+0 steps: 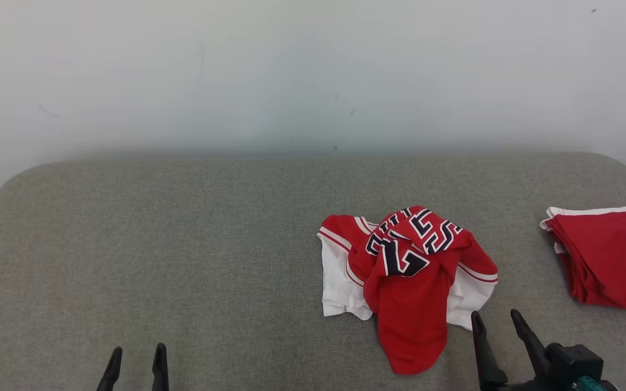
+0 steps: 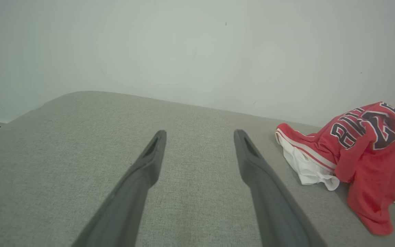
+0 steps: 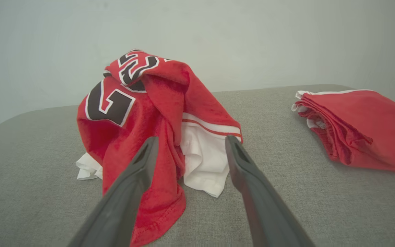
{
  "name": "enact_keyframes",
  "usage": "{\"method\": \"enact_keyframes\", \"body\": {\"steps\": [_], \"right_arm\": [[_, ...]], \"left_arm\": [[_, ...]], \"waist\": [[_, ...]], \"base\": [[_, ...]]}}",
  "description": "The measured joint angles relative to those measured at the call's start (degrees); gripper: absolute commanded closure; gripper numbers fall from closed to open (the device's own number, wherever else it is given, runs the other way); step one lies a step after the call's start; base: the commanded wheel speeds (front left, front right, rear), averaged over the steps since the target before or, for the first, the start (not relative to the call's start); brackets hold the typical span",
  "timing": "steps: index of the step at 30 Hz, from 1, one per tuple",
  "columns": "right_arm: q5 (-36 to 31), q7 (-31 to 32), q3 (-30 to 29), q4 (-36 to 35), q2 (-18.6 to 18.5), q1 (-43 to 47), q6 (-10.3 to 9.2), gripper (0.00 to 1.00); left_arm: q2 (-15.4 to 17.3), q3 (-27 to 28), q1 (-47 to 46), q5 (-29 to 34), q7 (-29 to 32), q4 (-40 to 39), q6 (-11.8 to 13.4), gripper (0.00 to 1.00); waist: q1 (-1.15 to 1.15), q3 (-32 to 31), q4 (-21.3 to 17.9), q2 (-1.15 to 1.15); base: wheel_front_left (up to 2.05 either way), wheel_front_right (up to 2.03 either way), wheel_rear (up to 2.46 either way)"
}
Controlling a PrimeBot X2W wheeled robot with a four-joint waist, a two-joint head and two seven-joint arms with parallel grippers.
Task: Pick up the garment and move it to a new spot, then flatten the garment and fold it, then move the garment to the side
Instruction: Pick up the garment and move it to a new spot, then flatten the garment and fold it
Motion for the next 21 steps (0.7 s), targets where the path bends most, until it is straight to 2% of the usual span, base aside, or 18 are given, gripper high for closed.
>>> {"method": "enact_keyframes", "body": {"steps": [9,21], "right_arm": [[0.1,-0.2,0.9,0.9,0.0,-0.5,0.0,0.0],[0.0,0.1,1.4,0.6,0.0,-0.9,0.0,0.0]], "left_arm": [[-1.2,1.0,0.0,1.3,0.0,1.8,-1.3,0.0],[-1.6,0.3,-0.2,1.4,0.0,2.2,-1.5,0.0]], "waist": [[0.0,0.0,-0.8,0.0],[0.0,-0.3,-1.1,0.0]], "base": [[0.0,0.0,0.0],[0.0,0.0,0.0]]}}
